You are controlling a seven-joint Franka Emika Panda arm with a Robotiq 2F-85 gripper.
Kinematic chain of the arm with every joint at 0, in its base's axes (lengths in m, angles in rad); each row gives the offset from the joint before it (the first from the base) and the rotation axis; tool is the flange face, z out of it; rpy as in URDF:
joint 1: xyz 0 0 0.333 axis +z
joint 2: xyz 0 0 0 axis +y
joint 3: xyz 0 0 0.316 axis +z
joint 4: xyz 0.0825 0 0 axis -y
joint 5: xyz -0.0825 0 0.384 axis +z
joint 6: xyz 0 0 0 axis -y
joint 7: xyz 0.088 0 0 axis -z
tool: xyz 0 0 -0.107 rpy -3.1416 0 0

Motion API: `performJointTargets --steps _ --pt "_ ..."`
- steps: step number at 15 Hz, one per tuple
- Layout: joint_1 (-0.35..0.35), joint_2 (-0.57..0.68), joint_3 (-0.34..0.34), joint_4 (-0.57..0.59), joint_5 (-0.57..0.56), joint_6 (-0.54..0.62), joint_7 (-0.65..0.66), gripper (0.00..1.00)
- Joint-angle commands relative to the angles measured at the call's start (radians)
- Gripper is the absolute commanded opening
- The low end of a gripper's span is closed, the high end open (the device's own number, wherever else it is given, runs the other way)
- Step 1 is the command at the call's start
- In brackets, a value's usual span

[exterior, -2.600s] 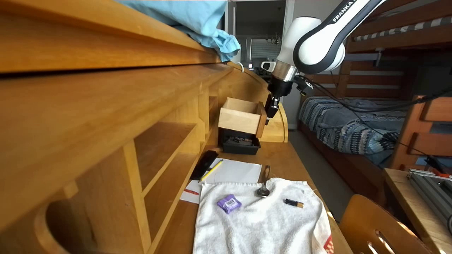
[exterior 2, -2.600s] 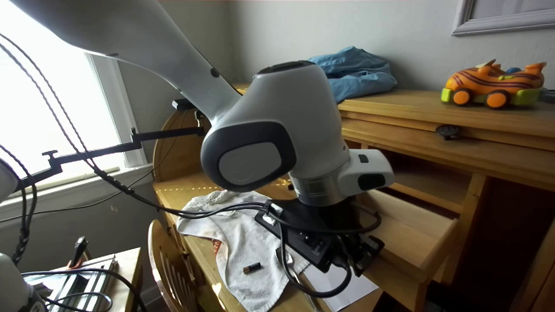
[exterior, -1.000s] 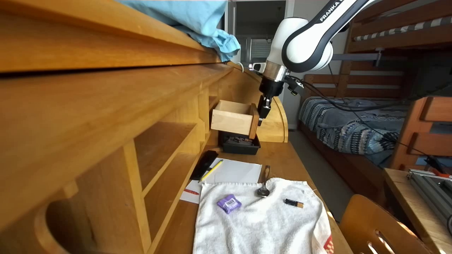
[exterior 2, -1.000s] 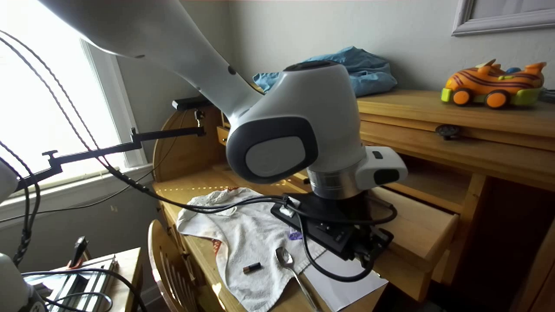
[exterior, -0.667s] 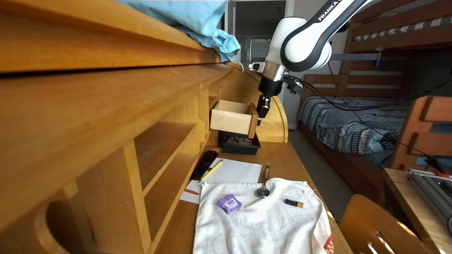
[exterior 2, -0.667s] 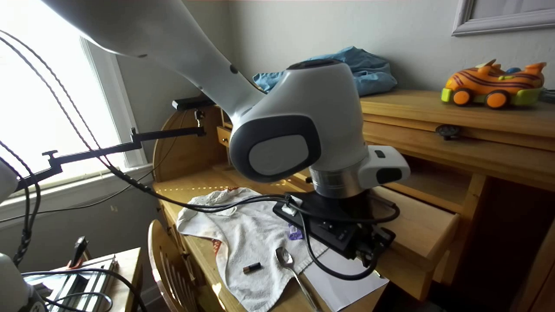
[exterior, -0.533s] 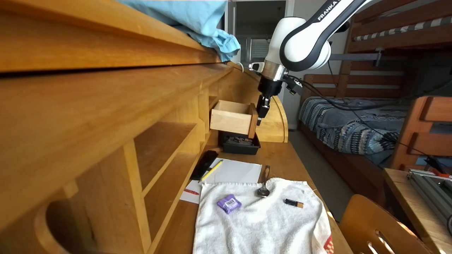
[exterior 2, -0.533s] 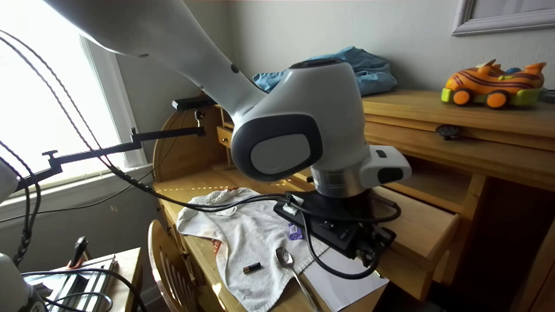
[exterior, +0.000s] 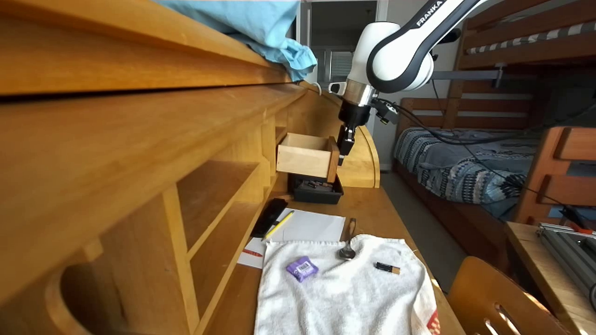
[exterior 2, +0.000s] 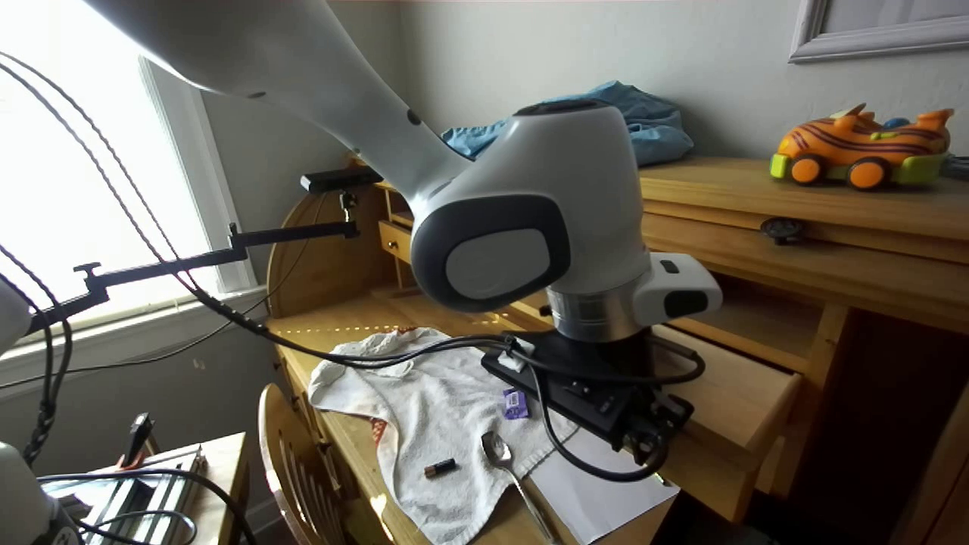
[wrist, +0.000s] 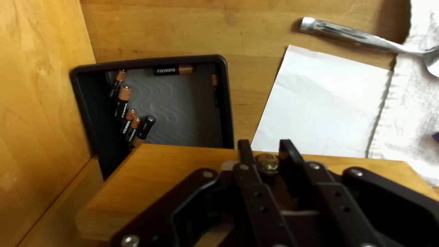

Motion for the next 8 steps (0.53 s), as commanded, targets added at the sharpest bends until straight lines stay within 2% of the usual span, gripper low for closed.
performJointTargets --steps 1,8 --pt "0.009 0.017 -0.005 0.046 -0.038 -0.032 0.022 0.06" --pt "0.016 0.033 -0.009 0.072 -0.075 -0.046 0.039 0.06"
